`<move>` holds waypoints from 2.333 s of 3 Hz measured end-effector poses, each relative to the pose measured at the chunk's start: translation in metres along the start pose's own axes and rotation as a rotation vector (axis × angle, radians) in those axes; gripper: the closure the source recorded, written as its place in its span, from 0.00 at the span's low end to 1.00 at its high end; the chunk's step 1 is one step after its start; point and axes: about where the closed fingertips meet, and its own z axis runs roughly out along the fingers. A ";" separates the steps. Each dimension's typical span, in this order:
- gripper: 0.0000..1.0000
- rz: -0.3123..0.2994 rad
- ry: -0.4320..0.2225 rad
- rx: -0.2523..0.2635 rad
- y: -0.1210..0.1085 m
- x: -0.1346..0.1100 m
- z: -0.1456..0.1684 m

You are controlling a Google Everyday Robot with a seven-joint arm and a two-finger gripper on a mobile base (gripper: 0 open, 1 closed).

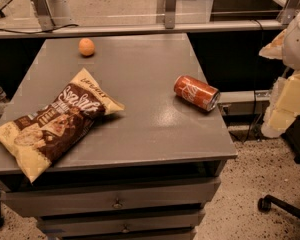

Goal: Place coke can upright

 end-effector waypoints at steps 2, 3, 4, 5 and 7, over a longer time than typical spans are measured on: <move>0.00 0.073 -0.131 -0.031 -0.037 -0.054 0.045; 0.00 0.100 -0.131 -0.047 -0.061 -0.065 0.086; 0.00 0.163 -0.108 -0.079 -0.076 -0.064 0.129; 0.00 0.225 -0.088 -0.102 -0.091 -0.064 0.164; 0.00 0.316 -0.038 -0.130 -0.129 -0.064 0.198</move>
Offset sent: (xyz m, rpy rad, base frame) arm 0.1102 0.0779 -0.0488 0.2337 0.0314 -0.0702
